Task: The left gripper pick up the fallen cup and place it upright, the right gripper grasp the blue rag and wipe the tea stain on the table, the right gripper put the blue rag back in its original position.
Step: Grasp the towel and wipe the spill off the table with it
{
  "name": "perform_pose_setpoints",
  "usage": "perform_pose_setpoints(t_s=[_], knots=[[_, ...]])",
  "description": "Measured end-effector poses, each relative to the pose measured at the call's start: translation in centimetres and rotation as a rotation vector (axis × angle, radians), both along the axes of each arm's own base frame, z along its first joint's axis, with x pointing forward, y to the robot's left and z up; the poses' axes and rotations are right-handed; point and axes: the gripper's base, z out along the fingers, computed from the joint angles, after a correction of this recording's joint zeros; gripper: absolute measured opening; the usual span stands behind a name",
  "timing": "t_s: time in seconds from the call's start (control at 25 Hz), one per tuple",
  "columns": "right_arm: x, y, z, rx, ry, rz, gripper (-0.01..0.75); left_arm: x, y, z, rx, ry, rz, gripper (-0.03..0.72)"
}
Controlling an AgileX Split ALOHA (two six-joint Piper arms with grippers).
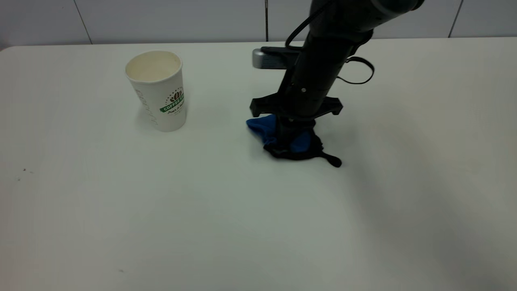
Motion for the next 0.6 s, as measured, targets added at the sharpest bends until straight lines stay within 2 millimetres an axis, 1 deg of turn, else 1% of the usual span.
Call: perform_pose_setpoints(t_s=[0.12,0.2,0.32,0.48,0.52,0.6], knots=[[1.2,-2.1,0.1,0.007,-0.03,-0.059,0.045,0.0,0.0,0.0,0.0,0.0,0.0,0.447],[1.4,-2.4,0.2,0.018,-0.042,-0.068,0.045,0.0,0.0,0.0,0.0,0.0,0.0,0.447],[1.3,-1.6,0.2,0.032,-0.056,-0.034,0.045,0.0,0.0,0.0,0.0,0.0,0.0,0.447],[0.0,0.4,0.1,0.043,-0.01,0.034,0.045,0.0,0.0,0.0,0.0,0.0,0.0,0.447],[-0.3,0.7,0.1,0.043,0.01,0.046,0.045,0.0,0.0,0.0,0.0,0.0,0.0,0.447],[-0.7,0.6,0.0,0.034,0.047,0.06,0.045,0.0,0.0,0.0,0.0,0.0,0.0,0.447]])
